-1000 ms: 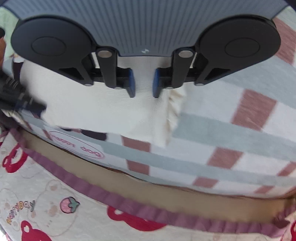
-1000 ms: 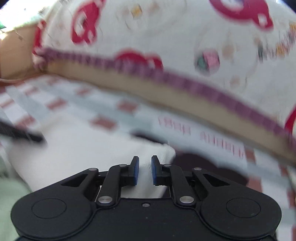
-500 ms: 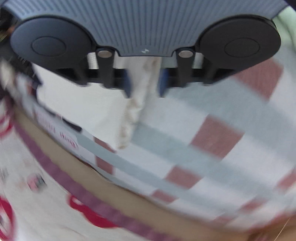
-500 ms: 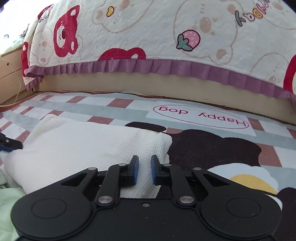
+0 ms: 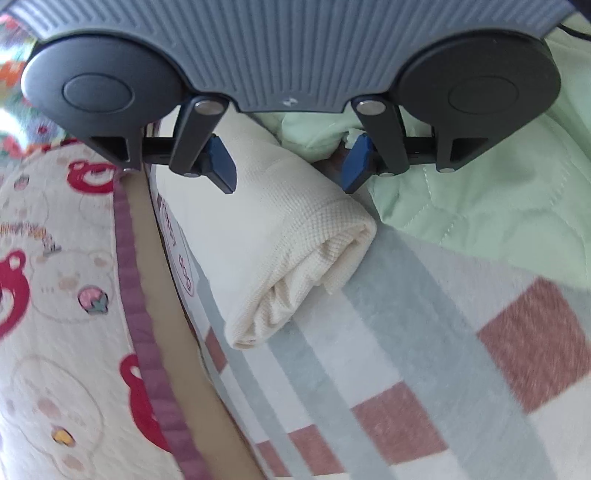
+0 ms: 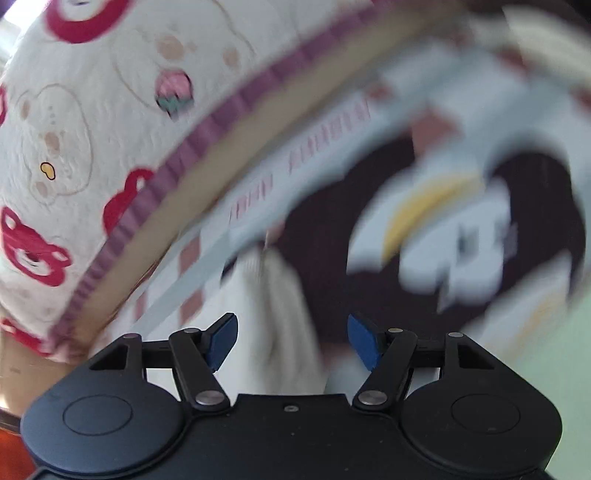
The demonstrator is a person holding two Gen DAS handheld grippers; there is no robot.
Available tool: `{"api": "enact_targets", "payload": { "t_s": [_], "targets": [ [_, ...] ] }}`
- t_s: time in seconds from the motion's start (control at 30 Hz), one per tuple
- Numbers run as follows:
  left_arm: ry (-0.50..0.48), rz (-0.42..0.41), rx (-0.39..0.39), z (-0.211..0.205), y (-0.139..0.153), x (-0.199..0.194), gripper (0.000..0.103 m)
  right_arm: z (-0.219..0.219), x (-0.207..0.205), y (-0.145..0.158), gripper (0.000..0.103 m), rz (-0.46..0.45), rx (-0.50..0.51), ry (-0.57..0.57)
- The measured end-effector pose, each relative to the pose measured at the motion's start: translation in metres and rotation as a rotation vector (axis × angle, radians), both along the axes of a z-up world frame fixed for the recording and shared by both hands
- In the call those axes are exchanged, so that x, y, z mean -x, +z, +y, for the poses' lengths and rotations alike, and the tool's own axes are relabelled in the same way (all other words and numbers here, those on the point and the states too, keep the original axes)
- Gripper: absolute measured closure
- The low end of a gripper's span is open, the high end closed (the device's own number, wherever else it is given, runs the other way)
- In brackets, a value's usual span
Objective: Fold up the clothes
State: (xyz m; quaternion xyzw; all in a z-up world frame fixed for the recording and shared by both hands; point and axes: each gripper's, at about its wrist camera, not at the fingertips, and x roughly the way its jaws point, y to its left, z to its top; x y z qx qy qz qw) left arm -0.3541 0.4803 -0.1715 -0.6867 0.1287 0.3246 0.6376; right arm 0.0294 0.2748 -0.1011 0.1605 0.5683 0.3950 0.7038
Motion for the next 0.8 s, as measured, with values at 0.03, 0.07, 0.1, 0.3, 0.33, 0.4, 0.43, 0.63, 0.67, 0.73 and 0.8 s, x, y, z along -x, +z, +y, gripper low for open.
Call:
{"api": "enact_targets", "payload": {
  "t_s": [0.03, 0.07, 0.1, 0.3, 0.33, 0.4, 0.43, 0.63, 0.67, 0.73, 0.8],
  "targets": [
    [0.058, -0.029, 0.029, -0.004, -0.002, 0.004, 0.041, -0.005, 0.011, -0.010, 0.031, 0.083, -0.010, 0.012],
    [0.120, -0.063, 0.052, -0.009, -0.004, 0.008, 0.040, -0.009, 0.022, -0.021, 0.031, 0.155, -0.020, 0.018],
    [0.148, -0.076, 0.058, -0.013, -0.004, 0.009, 0.040, -0.012, 0.032, -0.032, 0.031, 0.199, -0.033, 0.010],
    [0.105, -0.068, 0.049, -0.019, -0.011, -0.006, 0.040, -0.018, 0.062, -0.054, 0.031, 0.219, -0.214, -0.043],
    [0.101, -0.073, 0.054, -0.021, -0.013, -0.008, 0.040, -0.013, 0.065, -0.051, 0.031, 0.188, -0.220, 0.001],
    [0.099, -0.081, 0.060, -0.030, -0.016, -0.017, 0.039, -0.009, 0.069, -0.050, 0.031, 0.151, -0.213, 0.053],
    [0.096, -0.085, 0.074, -0.035, -0.018, -0.024, 0.039, -0.008, 0.070, -0.052, 0.031, 0.148, -0.209, 0.058],
    [0.131, 0.032, -0.074, -0.034, -0.014, -0.041, 0.039, -0.008, 0.062, -0.067, 0.029, 0.200, -0.215, -0.060],
    [0.137, 0.051, -0.098, -0.032, -0.013, -0.040, 0.039, -0.006, 0.062, -0.066, 0.023, 0.170, -0.207, -0.054],
    [0.145, 0.068, -0.097, -0.027, -0.015, -0.038, 0.039, -0.001, 0.061, -0.065, 0.019, 0.131, -0.196, -0.046],
    [0.168, 0.084, -0.101, -0.025, -0.017, -0.034, 0.039, 0.004, 0.060, -0.064, 0.015, 0.103, -0.188, -0.041]
  ]
}}
